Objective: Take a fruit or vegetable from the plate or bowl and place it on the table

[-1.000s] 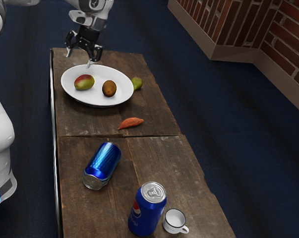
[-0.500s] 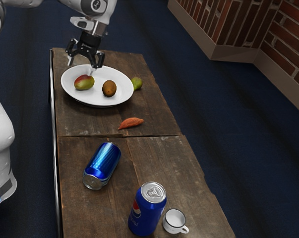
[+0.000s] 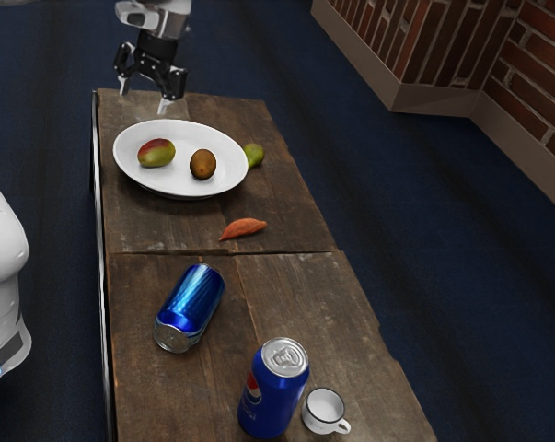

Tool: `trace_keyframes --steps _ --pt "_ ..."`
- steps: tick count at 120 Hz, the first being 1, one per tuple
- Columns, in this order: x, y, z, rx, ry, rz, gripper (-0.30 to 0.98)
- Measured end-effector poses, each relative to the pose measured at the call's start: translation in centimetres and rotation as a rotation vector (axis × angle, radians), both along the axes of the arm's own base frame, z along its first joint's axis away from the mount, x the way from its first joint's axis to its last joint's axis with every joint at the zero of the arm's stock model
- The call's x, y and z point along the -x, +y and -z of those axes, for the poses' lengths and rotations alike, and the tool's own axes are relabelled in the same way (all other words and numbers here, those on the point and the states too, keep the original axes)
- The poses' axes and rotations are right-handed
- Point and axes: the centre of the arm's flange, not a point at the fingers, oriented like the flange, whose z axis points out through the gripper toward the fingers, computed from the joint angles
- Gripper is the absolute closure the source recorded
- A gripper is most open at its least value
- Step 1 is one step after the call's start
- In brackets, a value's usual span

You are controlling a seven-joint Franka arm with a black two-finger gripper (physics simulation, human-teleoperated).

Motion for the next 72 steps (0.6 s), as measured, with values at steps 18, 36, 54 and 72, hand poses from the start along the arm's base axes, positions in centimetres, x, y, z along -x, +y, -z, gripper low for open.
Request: trace_keyframes --steps 18,36,54,72 --pt "-0.1 -0.2 1.5 0.008 0.026 0.011 0.00" --pt "-0.7 0.2 2.4 -0.003 0.023 0.012 0.00" --pt "-2.3 0.7 2.9 -0.039 -0.009 0.025 0.00" --pt "-3.9 0.9 4.5 -0.047 0.003 0.039 0.00"
